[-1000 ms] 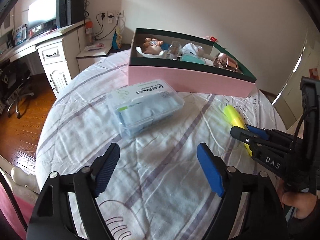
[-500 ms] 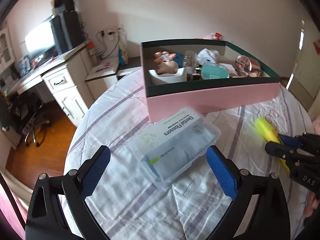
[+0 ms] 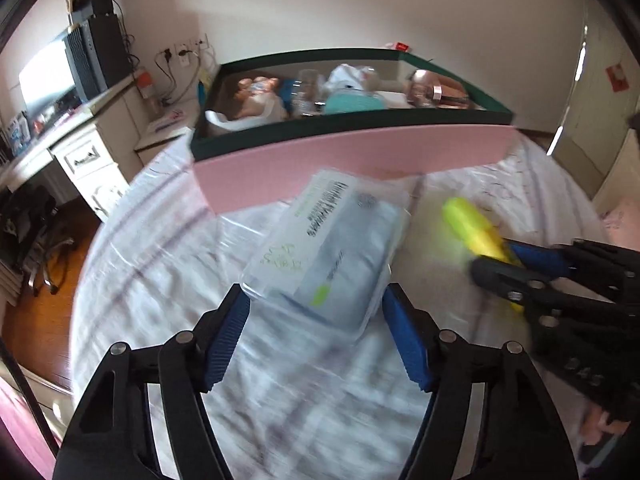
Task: Organize rigid objects
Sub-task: 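Carry the flossers case and highlighter into the pink box, open both tools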
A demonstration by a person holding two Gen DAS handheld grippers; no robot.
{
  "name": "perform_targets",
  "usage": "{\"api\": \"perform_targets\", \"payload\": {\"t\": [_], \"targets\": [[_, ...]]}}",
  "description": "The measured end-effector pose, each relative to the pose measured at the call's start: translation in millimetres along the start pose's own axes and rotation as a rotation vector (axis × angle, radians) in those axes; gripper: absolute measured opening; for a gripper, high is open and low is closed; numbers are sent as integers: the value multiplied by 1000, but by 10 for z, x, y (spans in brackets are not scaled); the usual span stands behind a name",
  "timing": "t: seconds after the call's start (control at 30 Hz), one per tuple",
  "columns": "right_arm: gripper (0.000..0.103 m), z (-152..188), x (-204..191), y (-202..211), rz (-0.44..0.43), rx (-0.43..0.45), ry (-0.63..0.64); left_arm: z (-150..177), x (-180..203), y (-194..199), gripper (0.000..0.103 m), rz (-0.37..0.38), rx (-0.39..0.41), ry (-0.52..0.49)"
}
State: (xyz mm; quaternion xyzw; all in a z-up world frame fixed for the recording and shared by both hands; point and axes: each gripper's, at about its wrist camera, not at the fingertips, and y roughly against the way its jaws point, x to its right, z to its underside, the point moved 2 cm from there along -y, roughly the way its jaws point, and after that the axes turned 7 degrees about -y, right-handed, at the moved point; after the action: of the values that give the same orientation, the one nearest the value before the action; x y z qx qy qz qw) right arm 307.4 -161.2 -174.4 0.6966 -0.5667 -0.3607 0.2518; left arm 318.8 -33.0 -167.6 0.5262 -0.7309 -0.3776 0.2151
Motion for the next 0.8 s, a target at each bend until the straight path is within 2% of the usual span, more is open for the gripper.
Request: {"api": "perform_targets", "payload": {"t": [0.07,0.13,0.23,0.33,0.37,0.43,0.53,0.63,0.8], "targets": [[27,20,-4,23,-4,0,-4,15,107,44,69,-2,9,12],[27,36,8,40,3,2,-6,-6,115,40,73,-17,14,26],[27,52,91,68,-8,2,-33,-71,93,-70,80,-18,-11,49],[27,38,110,67,-7,4,-30,-108,79,-186,80,-51,-36,53],[27,29,105,55,-10,2,-27,-123,83,-212,79,-54,-41,53],[27,2,88,10,-7,-2,-17,-148,112,-225,66,-53,-34,43],[27,-45,73,-38,2,-2,-13,-153,123,-203,64,-59,-20,39],[27,-52,84,-28,-4,6,-19,-136,116,-39,61,-66,36,57],[27,-28,62,233,-15,97,-33,-152,143,456,61,-109,164,95]]}}
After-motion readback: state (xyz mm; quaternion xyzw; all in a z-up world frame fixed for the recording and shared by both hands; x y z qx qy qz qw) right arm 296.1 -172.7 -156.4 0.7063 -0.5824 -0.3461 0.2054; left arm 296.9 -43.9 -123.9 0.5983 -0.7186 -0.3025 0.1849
